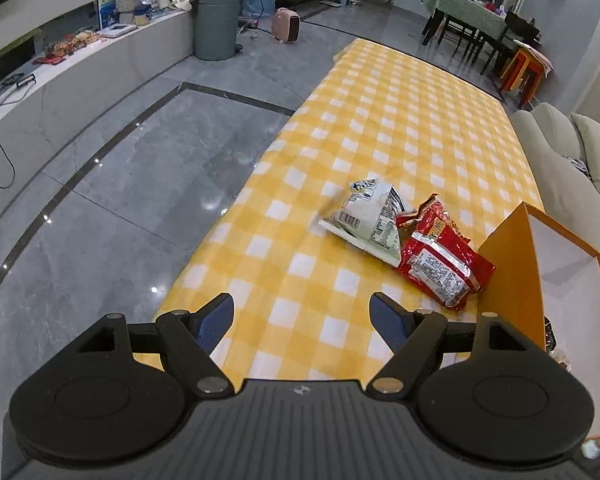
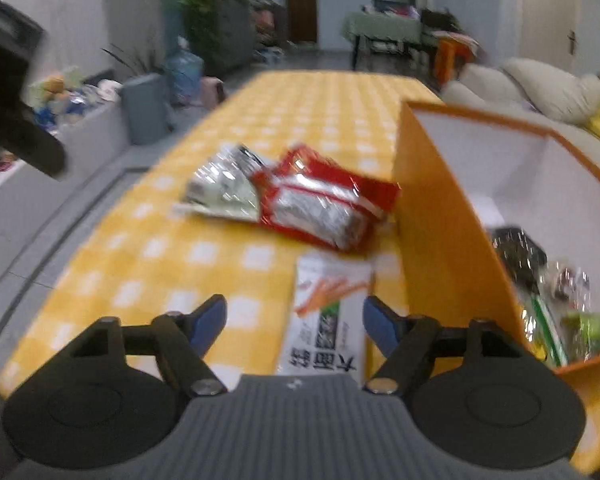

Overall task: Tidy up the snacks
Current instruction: 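Move the right tool down to the white stick-snack pack on the table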

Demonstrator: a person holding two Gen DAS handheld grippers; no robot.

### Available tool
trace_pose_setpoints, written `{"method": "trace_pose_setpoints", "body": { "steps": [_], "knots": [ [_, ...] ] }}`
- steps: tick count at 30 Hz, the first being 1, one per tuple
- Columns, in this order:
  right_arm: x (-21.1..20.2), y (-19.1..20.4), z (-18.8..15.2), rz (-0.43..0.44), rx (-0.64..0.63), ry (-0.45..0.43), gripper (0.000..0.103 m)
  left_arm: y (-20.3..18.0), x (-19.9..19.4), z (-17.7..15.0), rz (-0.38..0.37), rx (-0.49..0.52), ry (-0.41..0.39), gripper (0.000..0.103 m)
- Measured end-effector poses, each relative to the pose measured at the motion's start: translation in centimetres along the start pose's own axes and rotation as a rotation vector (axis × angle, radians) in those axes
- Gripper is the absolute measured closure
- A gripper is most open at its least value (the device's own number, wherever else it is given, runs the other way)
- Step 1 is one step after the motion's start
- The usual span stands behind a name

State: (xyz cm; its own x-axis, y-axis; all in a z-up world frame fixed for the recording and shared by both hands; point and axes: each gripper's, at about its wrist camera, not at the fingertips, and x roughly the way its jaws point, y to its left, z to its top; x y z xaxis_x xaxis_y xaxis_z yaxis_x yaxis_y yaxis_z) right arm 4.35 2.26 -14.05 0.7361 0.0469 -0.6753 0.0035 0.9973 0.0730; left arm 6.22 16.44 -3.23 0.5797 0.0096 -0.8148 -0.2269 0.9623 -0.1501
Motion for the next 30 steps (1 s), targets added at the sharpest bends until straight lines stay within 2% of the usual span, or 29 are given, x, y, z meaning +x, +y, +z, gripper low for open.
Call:
{"method": "trace_pose_setpoints", "body": {
  "steps": [6,9,10,14,15,17,20,21,25,26,28,30],
  "knots": [
    [2.0,1.6,-0.8,-0.156,0.018,0.008,0.030,-0.1,0.5,0.0,-0.002,-0.001,0.019,0.012],
    [3.1,1.6,-0.6,-0.212,0.066,0.063,0.027,0.1,0.4,0.1,-0.002,-0.009,0.019,0.012],
    [3.7,1.5,-0.5,-0.213,0.097,0.091,0.023,0.2,0.4,0.1,-0.003,-0.013,0.020,0.012],
    [5.3,1.1,-0.4,-0.216,0.214,0.145,0.018,0.7,0.5,0.3,-0.002,-0.031,0.023,0.012],
    [5.5,1.2,-0.4,-0.203,0.213,0.147,0.011,0.8,0.6,0.3,-0.003,-0.042,0.026,0.012],
    [6.0,1.7,-0.3,-0.158,0.147,0.177,0.009,0.9,0.9,0.3,-0.014,-0.060,0.041,0.012],
    [5.1,2.1,-1.2,-0.105,0.047,0.136,0.027,0.7,0.9,0.2,-0.027,-0.058,0.049,0.012],
    [4.9,2.3,-1.4,-0.092,0.030,0.124,0.036,0.7,0.9,0.1,-0.026,-0.056,0.048,0.012],
    [4.2,2.5,-1.9,-0.068,-0.015,0.103,0.038,0.7,0.8,0.1,-0.038,-0.060,0.049,0.012],
    [4.2,2.4,-1.8,-0.068,-0.002,0.107,0.038,0.8,0.8,0.1,-0.041,-0.063,0.051,0.012],
    [4.6,1.9,-1.5,-0.088,0.054,0.107,0.020,0.9,0.8,0.1,-0.041,-0.069,0.056,0.012],
    [5.7,1.1,-1.0,-0.105,0.102,0.107,0.017,1.1,0.8,0.2,-0.038,-0.073,0.055,0.012]
  ]
}}
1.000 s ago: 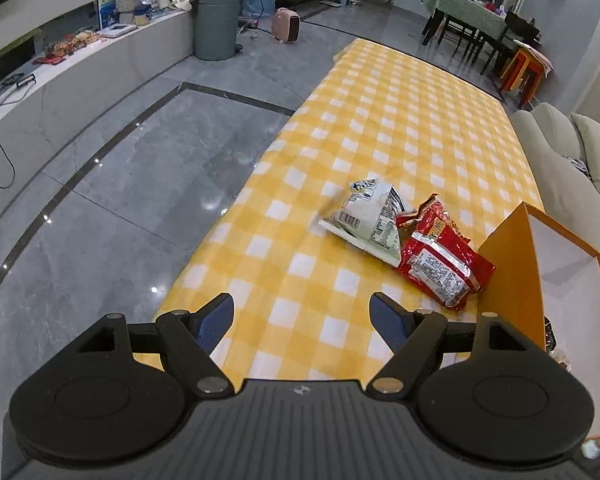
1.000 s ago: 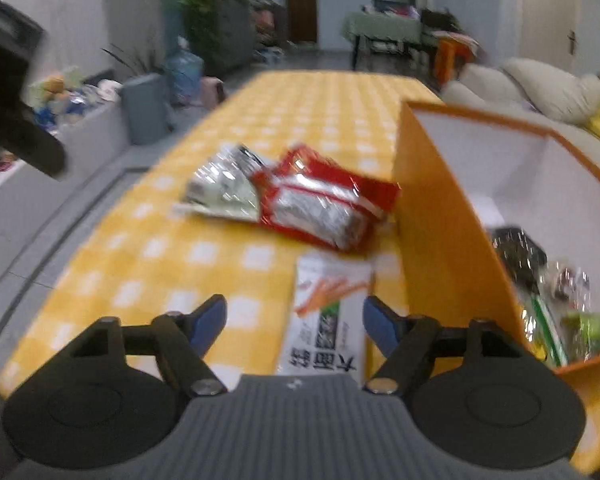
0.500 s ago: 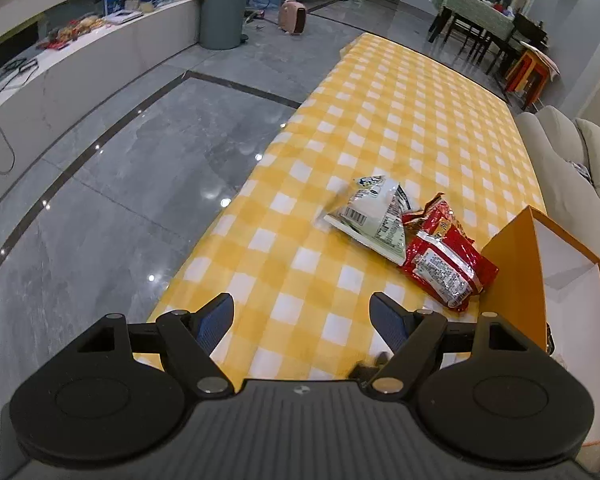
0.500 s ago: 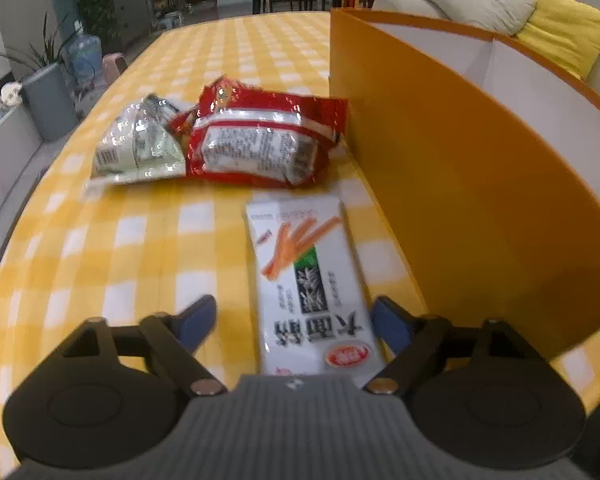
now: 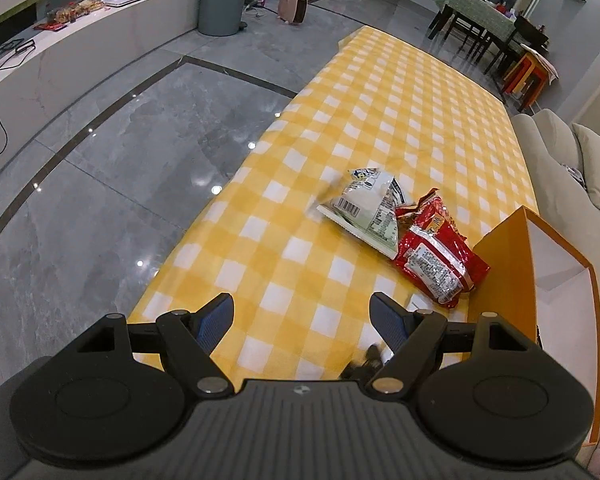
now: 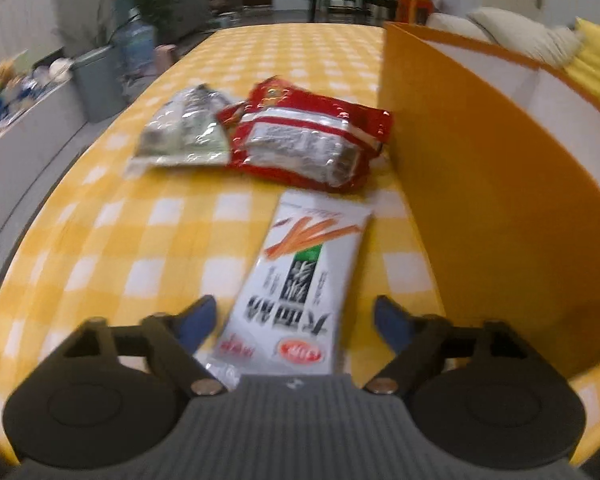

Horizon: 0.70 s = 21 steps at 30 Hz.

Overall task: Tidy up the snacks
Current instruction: 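Move the right tool down to the white stick-snack pack on the table, then grasp the white stick-snack pack with the right tool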

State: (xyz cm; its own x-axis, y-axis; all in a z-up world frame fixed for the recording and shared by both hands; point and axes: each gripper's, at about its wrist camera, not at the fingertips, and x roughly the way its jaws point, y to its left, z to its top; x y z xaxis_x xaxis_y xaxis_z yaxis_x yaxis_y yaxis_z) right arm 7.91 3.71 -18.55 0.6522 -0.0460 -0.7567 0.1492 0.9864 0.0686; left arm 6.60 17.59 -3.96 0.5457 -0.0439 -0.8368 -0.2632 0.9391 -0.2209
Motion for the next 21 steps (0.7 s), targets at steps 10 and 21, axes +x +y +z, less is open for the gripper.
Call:
{"method": "trace_pose_setpoints", "body": {
  "steps": [10,21],
  "knots": [
    [1.6,0.2,0.4,-0.002,-0.063,-0.115,0.044,0.3,0.5,0.1,0.008,-0.011,0.020,0.012],
    [0.1,0.0,-0.1,0.140,-0.146,-0.130,0.056,0.7,0.5,0.3,-0.018,-0.036,0.012,0.012]
  ]
}}
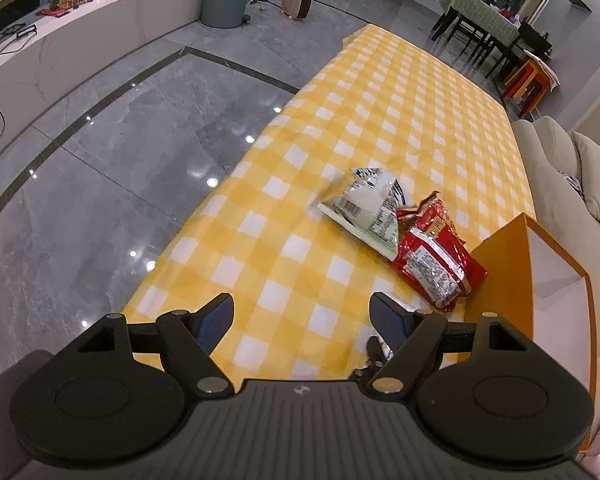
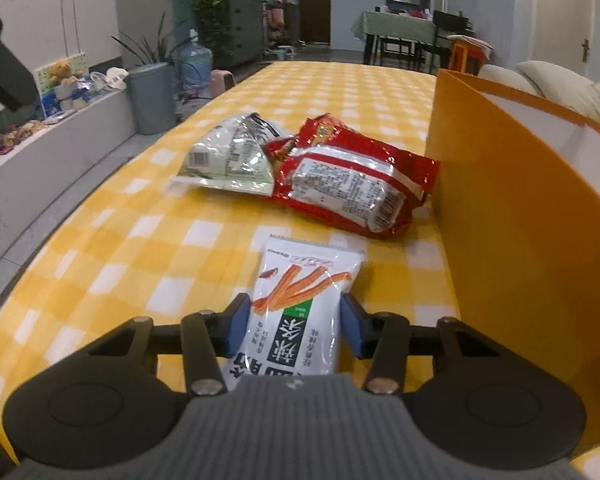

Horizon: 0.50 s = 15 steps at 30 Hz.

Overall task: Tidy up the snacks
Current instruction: 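Grasp the white stick-snack pack with the right tool, then carry the stick-snack pack over the box with the right tool while left tool grasps red snack bag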

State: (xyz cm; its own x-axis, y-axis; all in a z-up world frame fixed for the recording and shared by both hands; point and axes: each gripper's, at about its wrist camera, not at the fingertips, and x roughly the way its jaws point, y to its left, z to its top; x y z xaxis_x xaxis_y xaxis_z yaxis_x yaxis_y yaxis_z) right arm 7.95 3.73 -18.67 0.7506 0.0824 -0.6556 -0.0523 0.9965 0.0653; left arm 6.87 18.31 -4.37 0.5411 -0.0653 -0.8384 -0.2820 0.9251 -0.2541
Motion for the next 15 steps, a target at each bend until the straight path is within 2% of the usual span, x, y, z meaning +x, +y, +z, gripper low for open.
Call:
{"method": "trace_pose_setpoints", "body": {
  "steps": [4,9,13,15],
  "knots": [
    [-0.9,0.1,0.9,0.002,0.000,-0.056,0.056,0.7,0.2,0.3,0.012,-0.021,0.001,0.012],
    [-2.0,0.0,2.3,0.038,0.034,-0.083,0.056,1.1,-0.3,0.4,0.022,-0.028,-0.014,0.012],
    [-3.4,-0.1,3.4,0.049,0.014,-0.113,0.056,1.4,-0.5,0.4,-0.076,-0.039,-0.021,0.012],
    [-4.2,-0.5,4.2,0.063,0.037,-0.127,0.056,1.5,-0.3,0.4,-0.096,-0.042,-0.020,0.012]
  ]
}}
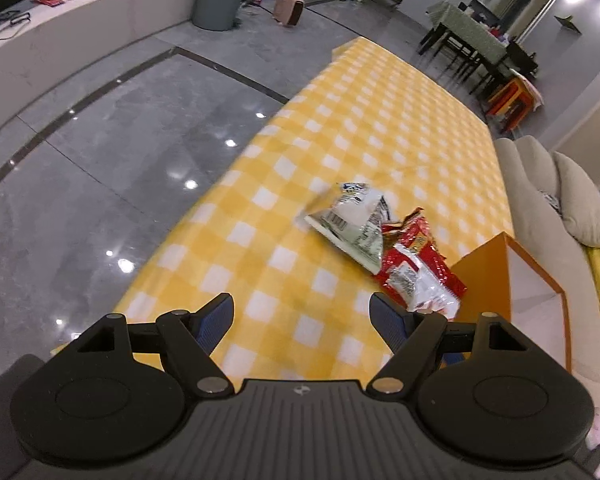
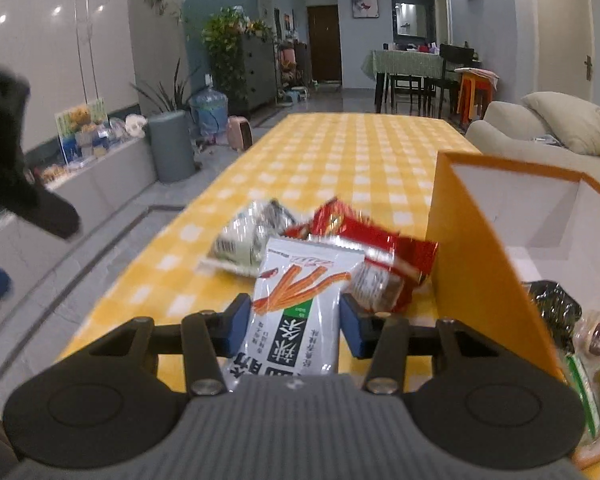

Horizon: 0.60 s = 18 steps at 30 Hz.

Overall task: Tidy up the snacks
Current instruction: 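Carry the stick-snack pack over the box with the right tool while left tool grasps red snack bag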

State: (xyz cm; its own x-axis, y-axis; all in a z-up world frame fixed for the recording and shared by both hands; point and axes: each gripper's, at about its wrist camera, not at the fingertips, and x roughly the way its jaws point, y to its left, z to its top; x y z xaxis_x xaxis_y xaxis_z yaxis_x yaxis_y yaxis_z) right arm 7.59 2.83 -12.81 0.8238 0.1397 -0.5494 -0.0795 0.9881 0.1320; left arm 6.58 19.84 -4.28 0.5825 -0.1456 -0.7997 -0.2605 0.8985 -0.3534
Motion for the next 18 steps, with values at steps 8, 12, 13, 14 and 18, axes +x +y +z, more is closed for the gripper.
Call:
{"method": "trace_pose_setpoints", "body": {
  "steps": [8,12,13,14,18],
  "knots": [
    [-3.6,-3.9,4.4,0.051,0.169,-0.038,0.056,-1.8,0.5,0.2,-0.016,0.049,-0.026,0.012],
    [-5.5,-6.6,7.5,0.059,0.134,-0.072,0.056,-3.7,0.8,0.4,-0.052,0.089,-0.014,0.012],
    [-5.7,-7.7,8.3,0.071,0.122,-0.069,0.056,-4.3,0.9,0.5,-0.075,0.115,-0.013,0.012],
    [-6.0,-8.9,9.0,0.084,0.111,-0.070,0.056,-5.1,1.1,0.7,-0.103,0.148,-0.016,0.012],
    [-6.0,-12.9,10.4,0.027,-0.015,-0.048,0.056,-7.3,3.4,1.0,-0.182,0.239,0.002,0.012]
  ]
}}
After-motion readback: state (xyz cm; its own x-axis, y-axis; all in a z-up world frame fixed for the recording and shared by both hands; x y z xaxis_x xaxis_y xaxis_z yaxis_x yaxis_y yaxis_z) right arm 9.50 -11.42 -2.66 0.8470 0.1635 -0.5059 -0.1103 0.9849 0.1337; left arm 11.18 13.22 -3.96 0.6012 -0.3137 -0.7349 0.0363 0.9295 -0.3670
